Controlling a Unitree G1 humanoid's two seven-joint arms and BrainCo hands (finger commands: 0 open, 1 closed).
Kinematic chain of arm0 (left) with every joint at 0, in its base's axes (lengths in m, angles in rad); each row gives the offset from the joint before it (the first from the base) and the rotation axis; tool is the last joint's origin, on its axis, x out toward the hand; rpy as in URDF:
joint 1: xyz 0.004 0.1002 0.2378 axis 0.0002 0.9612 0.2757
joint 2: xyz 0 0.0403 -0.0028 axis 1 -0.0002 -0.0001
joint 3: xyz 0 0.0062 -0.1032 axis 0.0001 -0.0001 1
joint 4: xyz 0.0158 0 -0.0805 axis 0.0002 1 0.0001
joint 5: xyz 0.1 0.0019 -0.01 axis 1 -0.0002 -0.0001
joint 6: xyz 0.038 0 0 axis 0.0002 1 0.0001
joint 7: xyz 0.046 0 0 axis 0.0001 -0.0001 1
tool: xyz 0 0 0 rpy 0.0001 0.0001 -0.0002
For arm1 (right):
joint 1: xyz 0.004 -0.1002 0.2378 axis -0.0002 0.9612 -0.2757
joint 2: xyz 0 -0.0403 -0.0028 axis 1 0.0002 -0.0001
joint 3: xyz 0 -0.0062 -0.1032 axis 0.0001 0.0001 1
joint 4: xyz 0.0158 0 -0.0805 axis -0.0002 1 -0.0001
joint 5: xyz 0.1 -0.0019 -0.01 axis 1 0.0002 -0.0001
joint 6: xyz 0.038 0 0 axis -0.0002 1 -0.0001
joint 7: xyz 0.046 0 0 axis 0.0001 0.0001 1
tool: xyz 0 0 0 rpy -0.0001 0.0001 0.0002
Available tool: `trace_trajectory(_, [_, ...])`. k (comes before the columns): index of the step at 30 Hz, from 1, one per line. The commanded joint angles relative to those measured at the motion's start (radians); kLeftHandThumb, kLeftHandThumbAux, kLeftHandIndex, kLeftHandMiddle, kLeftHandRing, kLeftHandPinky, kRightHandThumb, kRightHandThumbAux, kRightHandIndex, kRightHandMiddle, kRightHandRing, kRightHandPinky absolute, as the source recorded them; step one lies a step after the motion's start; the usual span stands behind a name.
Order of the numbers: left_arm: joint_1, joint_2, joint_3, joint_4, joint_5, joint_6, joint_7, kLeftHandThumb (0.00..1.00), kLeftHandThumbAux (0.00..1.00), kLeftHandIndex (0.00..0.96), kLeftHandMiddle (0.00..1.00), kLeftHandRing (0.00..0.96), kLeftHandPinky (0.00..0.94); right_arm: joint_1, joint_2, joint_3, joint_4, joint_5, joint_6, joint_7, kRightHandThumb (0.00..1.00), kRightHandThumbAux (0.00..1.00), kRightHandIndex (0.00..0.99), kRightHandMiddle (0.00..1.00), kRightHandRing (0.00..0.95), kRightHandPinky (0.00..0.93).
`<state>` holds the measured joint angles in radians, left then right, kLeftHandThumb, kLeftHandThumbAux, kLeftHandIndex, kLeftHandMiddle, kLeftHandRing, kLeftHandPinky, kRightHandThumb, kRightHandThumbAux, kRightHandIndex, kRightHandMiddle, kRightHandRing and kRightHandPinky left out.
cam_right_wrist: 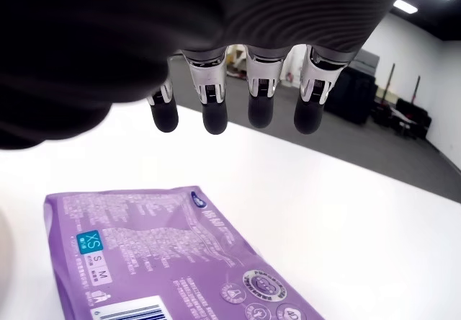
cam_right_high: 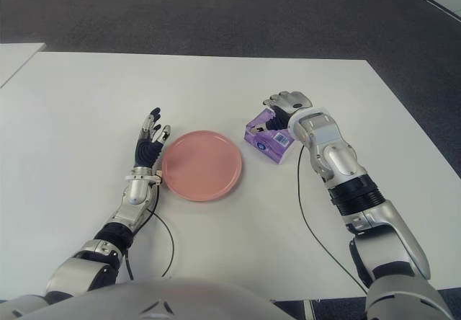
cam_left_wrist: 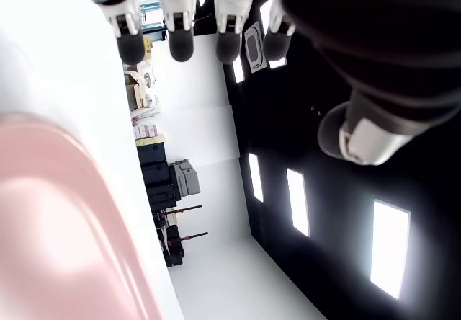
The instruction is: Put the tissue paper into the plate.
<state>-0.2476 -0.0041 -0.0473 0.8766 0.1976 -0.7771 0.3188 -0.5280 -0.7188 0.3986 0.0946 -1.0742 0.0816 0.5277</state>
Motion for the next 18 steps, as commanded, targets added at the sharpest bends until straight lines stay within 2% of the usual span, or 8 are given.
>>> trace_trajectory(1, [0.090, -0.013, -0.012, 0.075, 0.015, -0.004, 0.006, 0.000, 0.486, 0.000, 0.000, 0.000, 0.000, 0.001, 0.027, 0.026, 0.029, -0.035, 0.015, -0.026, 0.370, 0.146, 0.000, 0.000, 0.000, 0.000])
trace_trajectory(13, [0.101, -0.018, -0.009, 0.072, -0.010, -0.017, -0.025, 0.011, 0.491, 0.000, 0.000, 0.000, 0.000, -0.004, 0.058, 0.092, 0.093, -0.176, 0.059, -0.075, 0.319, 0.138, 0.000, 0.000, 0.000, 0.000])
trace_trajectory(18, [0.102, -0.017, -0.004, 0.077, -0.020, -0.024, -0.035, 0.017, 0.497, 0.000, 0.000, 0.000, 0.000, -0.009, 0.075, 0.119, 0.156, -0.232, 0.084, -0.120, 0.304, 0.144, 0.000, 0.000, 0.000, 0.000])
